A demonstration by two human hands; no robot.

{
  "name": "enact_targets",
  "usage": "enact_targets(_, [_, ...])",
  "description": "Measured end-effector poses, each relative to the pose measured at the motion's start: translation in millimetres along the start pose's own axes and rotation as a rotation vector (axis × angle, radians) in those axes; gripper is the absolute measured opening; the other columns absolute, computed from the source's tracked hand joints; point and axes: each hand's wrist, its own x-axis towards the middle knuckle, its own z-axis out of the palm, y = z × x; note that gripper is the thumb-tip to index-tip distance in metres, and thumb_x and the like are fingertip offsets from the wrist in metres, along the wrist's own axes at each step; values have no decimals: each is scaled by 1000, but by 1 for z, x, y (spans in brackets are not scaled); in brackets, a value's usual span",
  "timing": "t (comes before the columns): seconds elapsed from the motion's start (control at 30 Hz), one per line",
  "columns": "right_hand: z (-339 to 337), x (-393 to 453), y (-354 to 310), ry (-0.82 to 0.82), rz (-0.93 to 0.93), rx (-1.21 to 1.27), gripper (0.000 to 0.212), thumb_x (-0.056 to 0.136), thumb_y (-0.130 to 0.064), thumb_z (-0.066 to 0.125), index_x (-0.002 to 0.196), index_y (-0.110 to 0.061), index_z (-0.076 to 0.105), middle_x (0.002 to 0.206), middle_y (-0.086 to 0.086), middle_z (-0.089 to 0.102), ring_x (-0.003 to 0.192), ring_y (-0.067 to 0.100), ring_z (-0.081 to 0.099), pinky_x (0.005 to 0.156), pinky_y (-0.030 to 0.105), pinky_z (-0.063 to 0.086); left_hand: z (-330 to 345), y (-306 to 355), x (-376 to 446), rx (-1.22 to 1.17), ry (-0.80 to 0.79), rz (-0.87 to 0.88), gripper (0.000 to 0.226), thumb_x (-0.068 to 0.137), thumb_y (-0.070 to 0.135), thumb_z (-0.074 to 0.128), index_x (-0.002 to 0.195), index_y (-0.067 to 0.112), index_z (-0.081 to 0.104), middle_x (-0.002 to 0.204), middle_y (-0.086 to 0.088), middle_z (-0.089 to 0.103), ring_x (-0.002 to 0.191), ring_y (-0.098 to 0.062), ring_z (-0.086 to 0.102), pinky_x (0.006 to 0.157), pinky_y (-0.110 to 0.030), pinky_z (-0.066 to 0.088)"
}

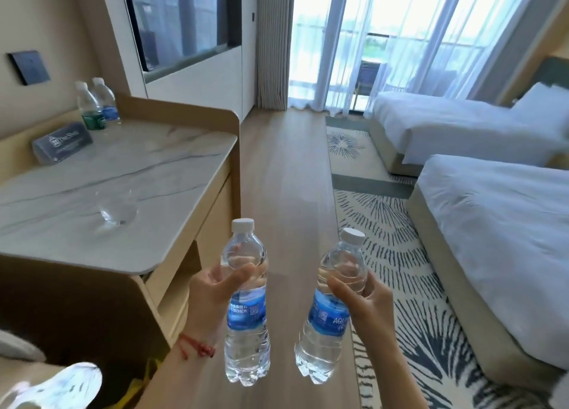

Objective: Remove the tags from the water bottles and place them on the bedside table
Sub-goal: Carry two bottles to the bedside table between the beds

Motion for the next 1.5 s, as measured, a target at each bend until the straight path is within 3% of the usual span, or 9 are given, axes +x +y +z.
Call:
enact_targets(0.23, [26,105,18,30,35,29,36,56,-25,77,87,-12,65,76,2,74,71,16,71,59,18,54,14,3,120,11,-23,-19,10,61,18,73,70,18,73,66,0,73,58,-16,70,48,-19,51])
enact_targets(0.37, [23,165,33,78,53,10,44,49,-30,87,84,-14,66,74,-1,74,68,13,71,58,16,53,33,-8,179,13,-35,-58,37,52,30,77,85,13,72,76,-4,74,66,-24,71,52,-25,55])
enact_targets(0.57, [4,271,68,107,79,-3,29,59,-21,77,85,-15,66,75,-2,73,68,12,70,58,15,53,85,-36,280,53,-13,-40,10,62,20,74,72,21,72,68,5,73,61,-12,69,50,-17,51])
enact_targets(0.87, [-30,459,85,93,112,-5,40,53,-34,78,88,-18,67,78,0,74,73,15,71,61,19,55,191,-48,442,36,-38,-38,34,60,21,74,92,8,71,80,-3,75,71,-18,71,57,-21,55])
enact_targets(1.07, [-32,575,104,85,113,-38,40,54,-29,87,85,-14,66,75,0,74,69,14,70,59,17,53,233,-63,552,29,-35,-47,25,64,18,75,88,13,72,80,-2,75,70,-19,71,55,-21,54])
enact_targets(1.23, [-19,678,130,105,124,-43,28,60,-22,79,83,-14,66,74,-3,74,68,11,70,58,14,52,266,-77,664,41,-42,-28,14,69,11,72,80,18,72,72,5,74,63,-11,69,53,-16,52])
enact_targets(1.33, [-11,748,146,128,125,-68,23,65,-14,78,85,-14,67,75,0,73,69,14,70,58,16,52,288,-80,737,19,-57,-46,33,54,25,83,83,11,73,72,1,74,62,-13,70,51,-17,52])
enact_targets(1.4, [-4,797,151,130,135,-90,25,63,-20,79,84,-14,67,75,1,73,70,15,70,59,18,53,305,-78,786,19,-56,-61,38,48,26,84,81,9,73,68,1,74,59,-11,69,50,-17,51])
enact_targets(1.5, [7,866,153,119,132,-92,36,55,-33,78,84,-16,66,77,-1,73,70,14,70,59,17,53,329,-74,855,18,-70,-63,26,60,16,76,82,5,71,64,1,73,55,-12,68,48,-17,50])
